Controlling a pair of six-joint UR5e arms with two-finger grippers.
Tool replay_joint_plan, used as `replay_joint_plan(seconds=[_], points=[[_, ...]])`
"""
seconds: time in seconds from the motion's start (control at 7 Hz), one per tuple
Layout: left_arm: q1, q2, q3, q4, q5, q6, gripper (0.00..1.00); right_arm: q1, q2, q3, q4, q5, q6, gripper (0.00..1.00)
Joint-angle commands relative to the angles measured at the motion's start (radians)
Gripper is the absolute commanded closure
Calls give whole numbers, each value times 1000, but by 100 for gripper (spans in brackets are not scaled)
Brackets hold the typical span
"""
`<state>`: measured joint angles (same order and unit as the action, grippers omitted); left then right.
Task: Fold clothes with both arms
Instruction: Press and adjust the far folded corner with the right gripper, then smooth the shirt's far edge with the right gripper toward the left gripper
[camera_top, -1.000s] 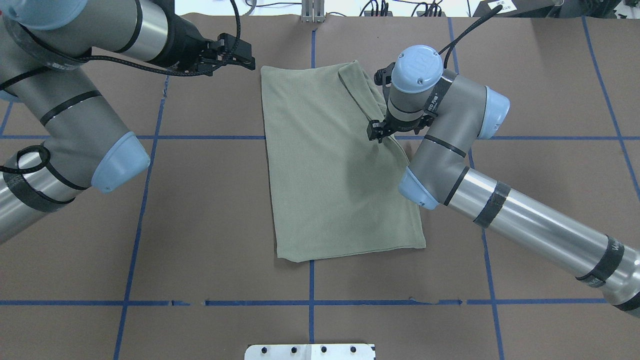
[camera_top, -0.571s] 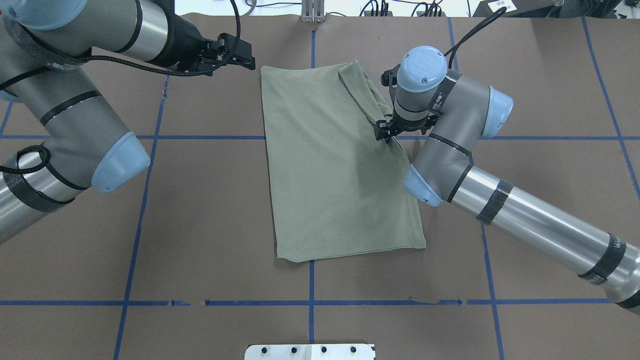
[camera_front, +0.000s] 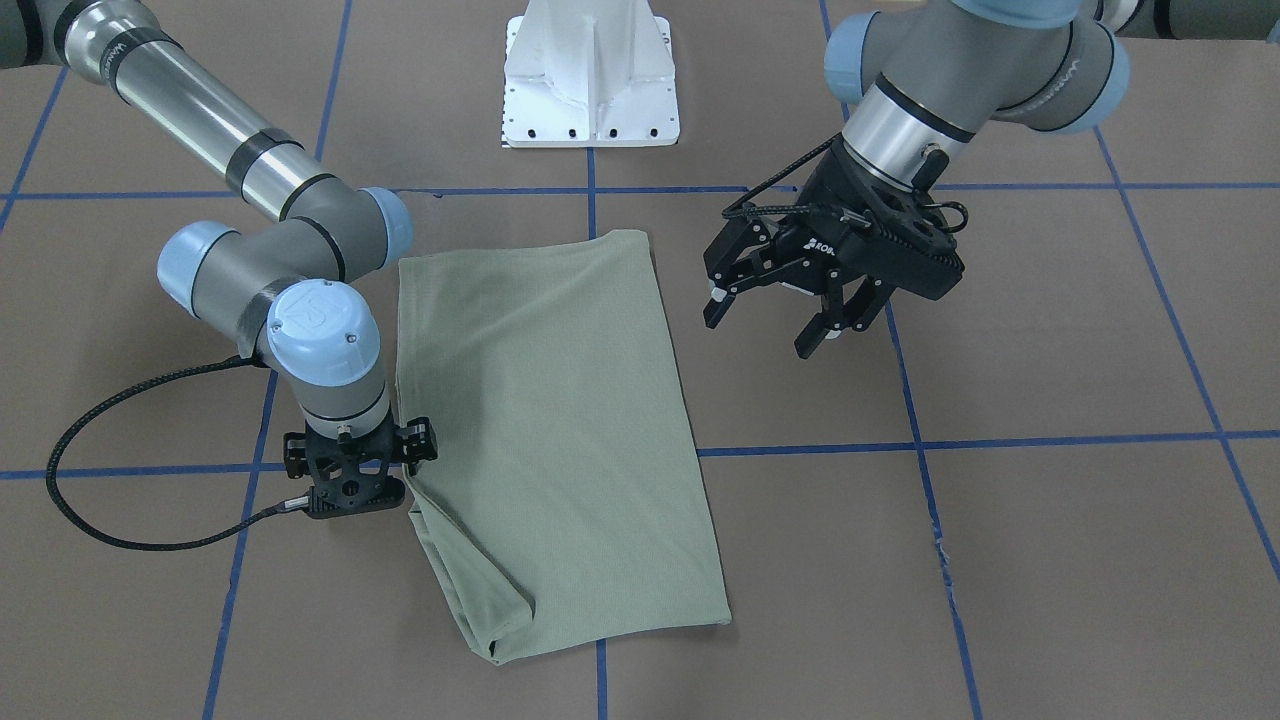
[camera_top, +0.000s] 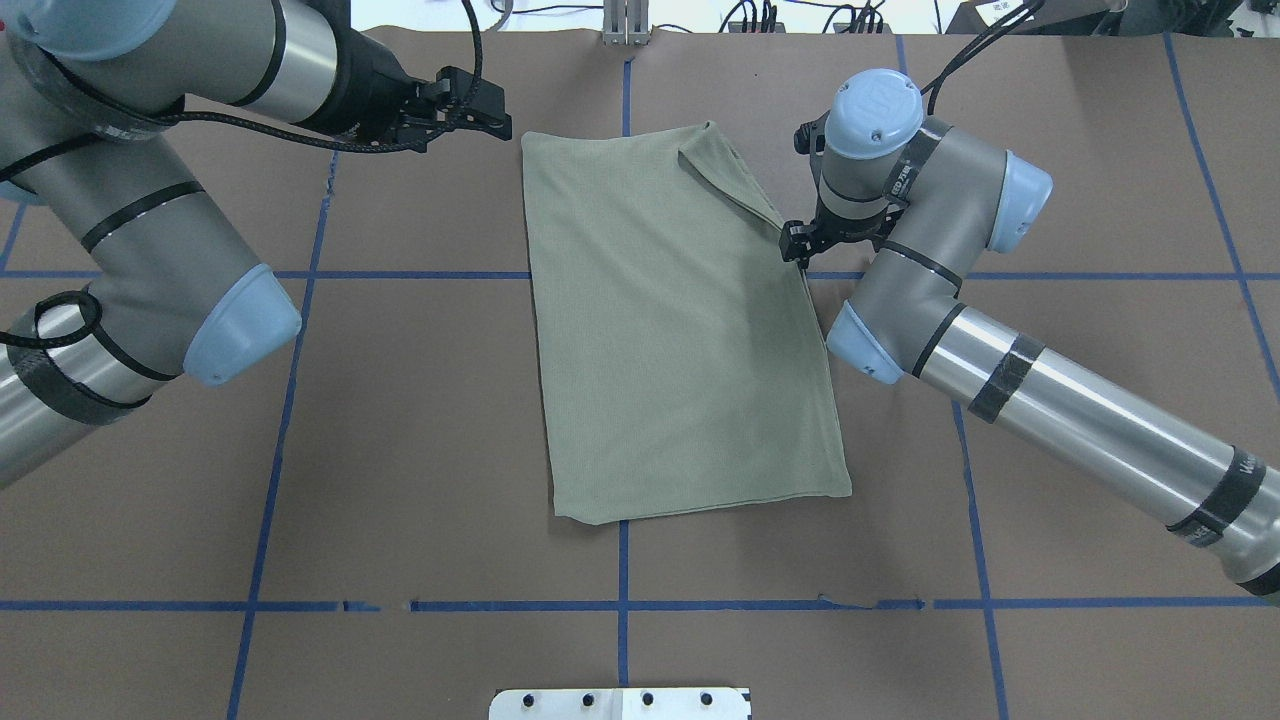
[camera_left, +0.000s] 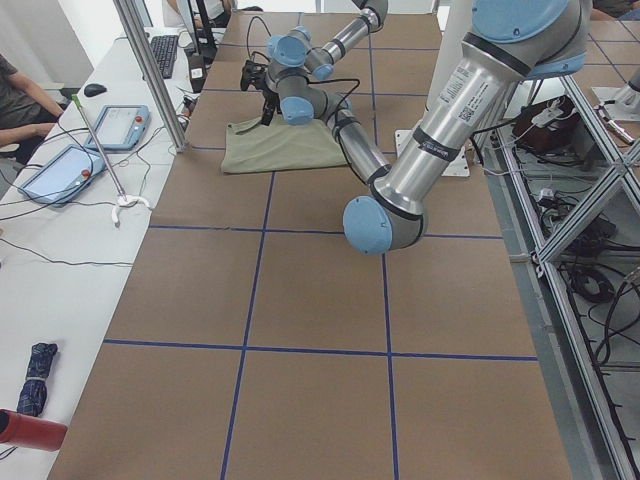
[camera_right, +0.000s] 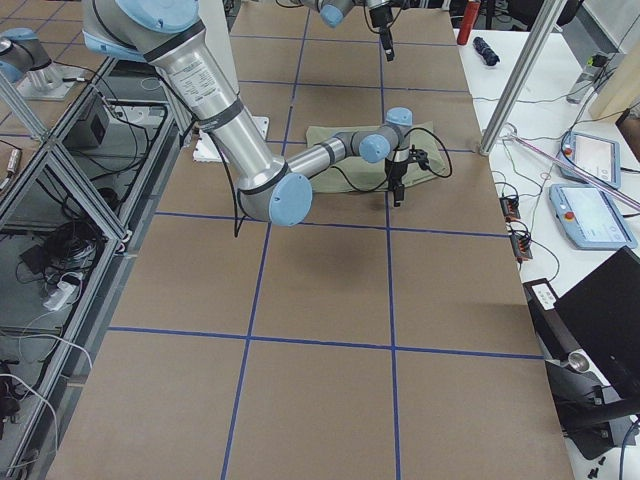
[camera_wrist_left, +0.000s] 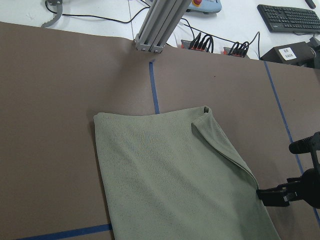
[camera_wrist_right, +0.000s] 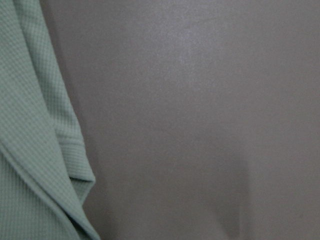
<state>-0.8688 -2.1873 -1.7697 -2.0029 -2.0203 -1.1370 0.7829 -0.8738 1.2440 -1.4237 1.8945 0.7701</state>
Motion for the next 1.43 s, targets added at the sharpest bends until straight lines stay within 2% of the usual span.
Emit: replay_joint_plan(seconds=[0.0, 0.43, 0.57, 0.86, 1.0, 1.14, 1.29], points=[[-3, 1, 0, 1, 0, 0, 1, 30, 34, -6, 2, 8, 0, 0], [-6, 0, 0, 3, 0, 0, 1, 44, 253, -208, 26, 2, 32, 0], [-6, 1, 0, 3, 2, 2, 1, 41, 260, -254, 123, -20, 113, 2], [-6, 0, 1, 3, 3, 3, 1, 4, 352, -392, 242, -173, 115, 5], [-6, 0, 0, 3, 2, 3, 1, -19, 372, -449, 329, -260, 115, 2], [-7, 0, 0, 4, 3, 3, 1, -36, 410, -507, 347, -293, 115, 2], [-15, 1, 0, 4, 3, 5, 1, -53, 414, -517, 347, -313, 117, 6]])
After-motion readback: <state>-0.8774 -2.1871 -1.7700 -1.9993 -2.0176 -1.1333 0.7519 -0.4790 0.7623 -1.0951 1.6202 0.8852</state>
